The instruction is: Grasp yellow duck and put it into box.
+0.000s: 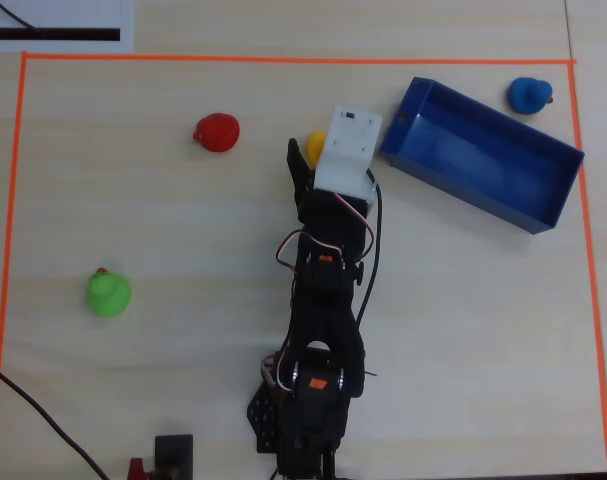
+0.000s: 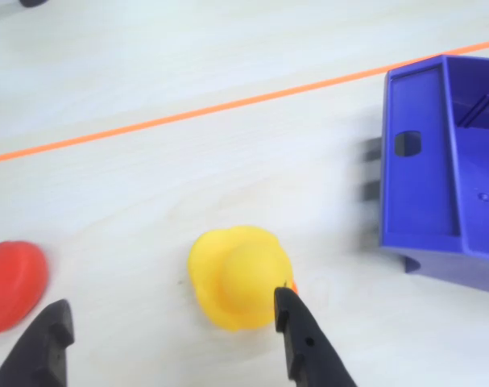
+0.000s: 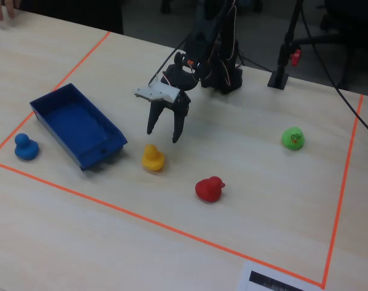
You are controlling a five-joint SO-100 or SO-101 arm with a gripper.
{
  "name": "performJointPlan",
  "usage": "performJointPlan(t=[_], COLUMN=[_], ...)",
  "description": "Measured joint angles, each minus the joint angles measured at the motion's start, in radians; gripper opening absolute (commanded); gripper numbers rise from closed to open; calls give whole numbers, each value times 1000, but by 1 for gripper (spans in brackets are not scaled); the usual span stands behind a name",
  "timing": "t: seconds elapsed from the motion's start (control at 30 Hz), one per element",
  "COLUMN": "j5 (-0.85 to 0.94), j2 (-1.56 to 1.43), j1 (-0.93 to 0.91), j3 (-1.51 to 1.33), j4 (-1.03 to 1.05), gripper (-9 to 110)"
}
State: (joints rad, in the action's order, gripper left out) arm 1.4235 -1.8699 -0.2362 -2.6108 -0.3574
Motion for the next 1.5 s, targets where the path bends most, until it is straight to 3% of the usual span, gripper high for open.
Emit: performJointPlan(t=[0.87,0.97,1.1,1.5], j5=[0,11,52,83], j2=[379,391,397,385], j1=[-95,-95,-94,-94], j3=[120,121,121,121], j4=[-244,-282,-298,-265], gripper=[37,29,4,0])
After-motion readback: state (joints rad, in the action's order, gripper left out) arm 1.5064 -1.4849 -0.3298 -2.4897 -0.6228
